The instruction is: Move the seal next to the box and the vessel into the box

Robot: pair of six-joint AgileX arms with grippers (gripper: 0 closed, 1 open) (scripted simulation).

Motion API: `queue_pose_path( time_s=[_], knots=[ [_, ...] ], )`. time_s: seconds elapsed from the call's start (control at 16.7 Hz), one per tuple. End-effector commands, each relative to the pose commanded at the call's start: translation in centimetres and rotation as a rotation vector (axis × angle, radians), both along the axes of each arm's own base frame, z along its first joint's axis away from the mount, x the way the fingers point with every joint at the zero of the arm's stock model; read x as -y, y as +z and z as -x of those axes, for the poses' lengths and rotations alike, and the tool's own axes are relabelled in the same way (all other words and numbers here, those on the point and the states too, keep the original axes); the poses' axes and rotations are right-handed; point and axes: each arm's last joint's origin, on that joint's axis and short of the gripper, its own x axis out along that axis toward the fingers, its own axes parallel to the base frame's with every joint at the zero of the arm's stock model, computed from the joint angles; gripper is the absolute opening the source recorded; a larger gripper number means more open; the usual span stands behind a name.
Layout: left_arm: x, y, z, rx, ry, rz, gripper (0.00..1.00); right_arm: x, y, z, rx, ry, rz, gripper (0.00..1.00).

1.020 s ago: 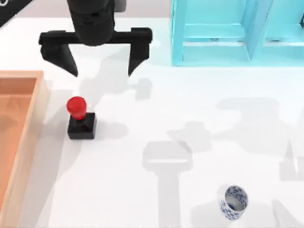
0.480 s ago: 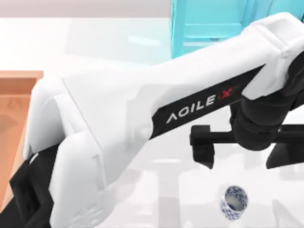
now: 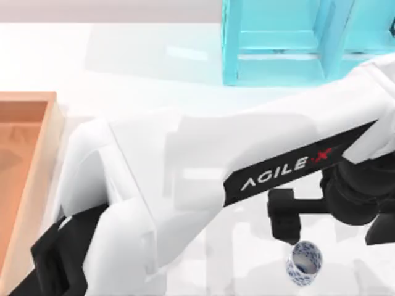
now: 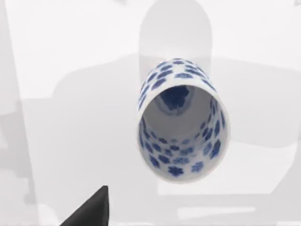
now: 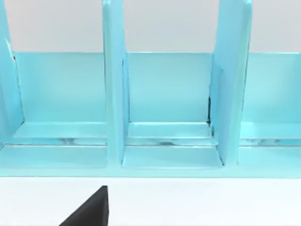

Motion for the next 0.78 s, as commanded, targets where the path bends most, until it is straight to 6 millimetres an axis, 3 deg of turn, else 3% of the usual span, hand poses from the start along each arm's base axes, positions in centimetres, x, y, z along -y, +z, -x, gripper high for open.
queue_pose_path(
  time_s=[0.18, 0.48, 0.78],
  knots=[
    [0.2, -1.6, -0.1, 0.001, -0.001, 0.003, 1.00, 0.0, 0.0, 0.0, 0.000, 0.000, 0.000, 1.00],
    [0.1, -7.1, 0.0, 0.000, -0.001, 0.002, 1.00, 0.0, 0.0, 0.0, 0.000, 0.000, 0.000, 1.00],
    [0.1, -8.0, 0.1, -0.001, -0.001, 0.000, 1.00, 0.0, 0.0, 0.0, 0.000, 0.000, 0.000, 1.00]
  ],
)
